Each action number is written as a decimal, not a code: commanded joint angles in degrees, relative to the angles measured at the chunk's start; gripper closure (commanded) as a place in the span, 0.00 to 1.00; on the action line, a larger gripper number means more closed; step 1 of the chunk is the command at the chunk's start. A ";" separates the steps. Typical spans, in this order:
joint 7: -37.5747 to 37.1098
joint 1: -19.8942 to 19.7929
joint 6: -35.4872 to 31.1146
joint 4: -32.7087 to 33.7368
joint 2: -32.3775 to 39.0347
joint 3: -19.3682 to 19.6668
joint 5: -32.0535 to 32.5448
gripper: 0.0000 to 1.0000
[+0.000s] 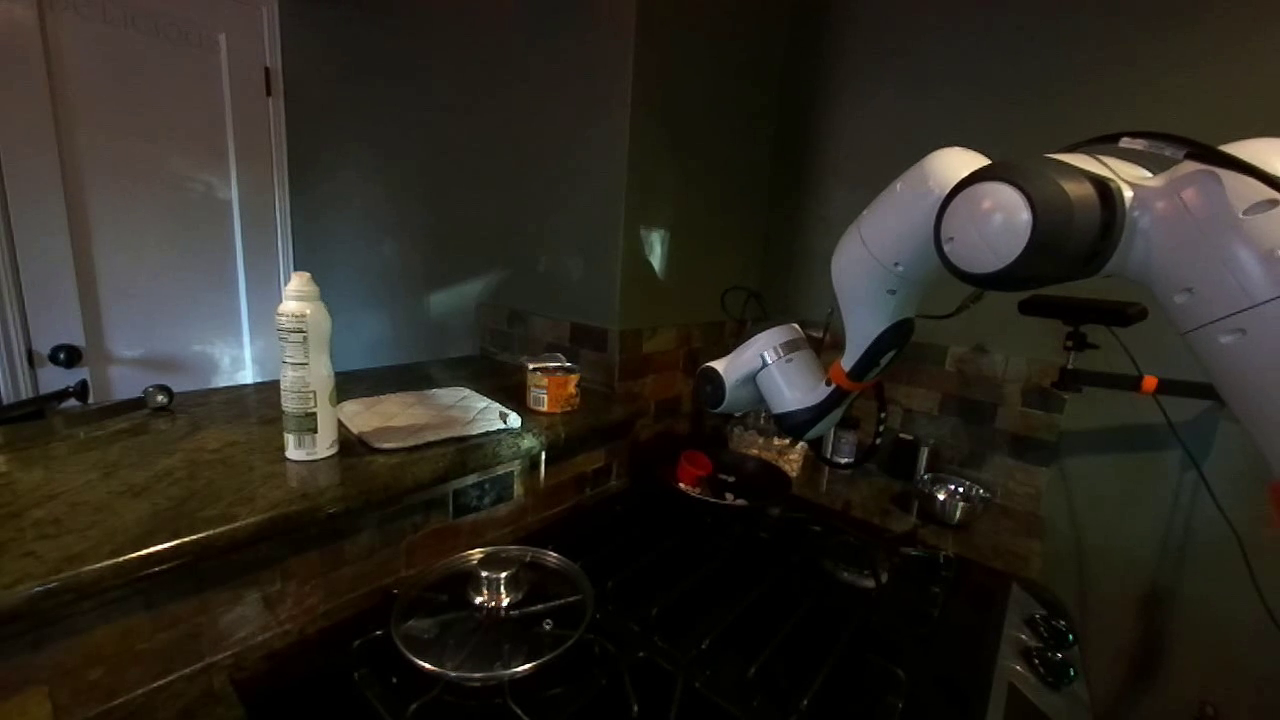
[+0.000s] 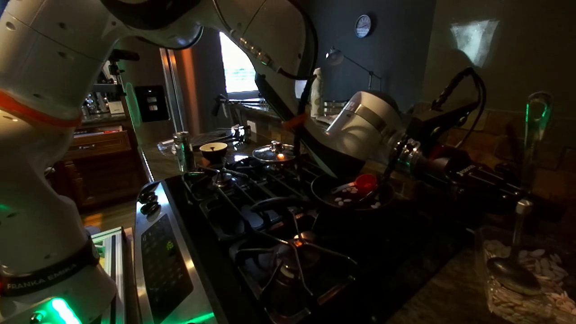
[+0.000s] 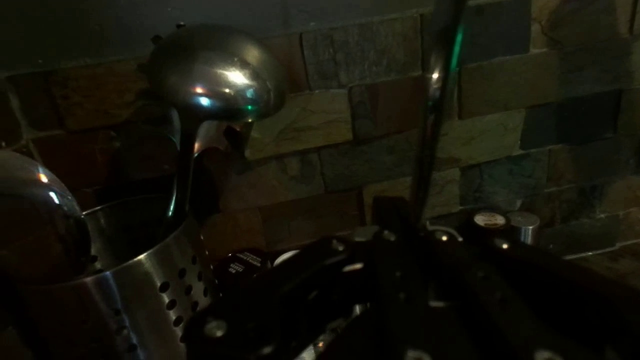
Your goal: Use the spoon to put some of the white objects onto the pan
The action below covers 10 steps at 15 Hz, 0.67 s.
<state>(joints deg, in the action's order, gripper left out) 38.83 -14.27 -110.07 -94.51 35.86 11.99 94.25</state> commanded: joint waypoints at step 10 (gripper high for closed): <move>-7.71 -7.85 -12.85 14.30 11.08 -2.71 -9.72 0.99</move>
<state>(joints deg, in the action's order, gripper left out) 32.89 -19.42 -118.42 -85.11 42.75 11.23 89.59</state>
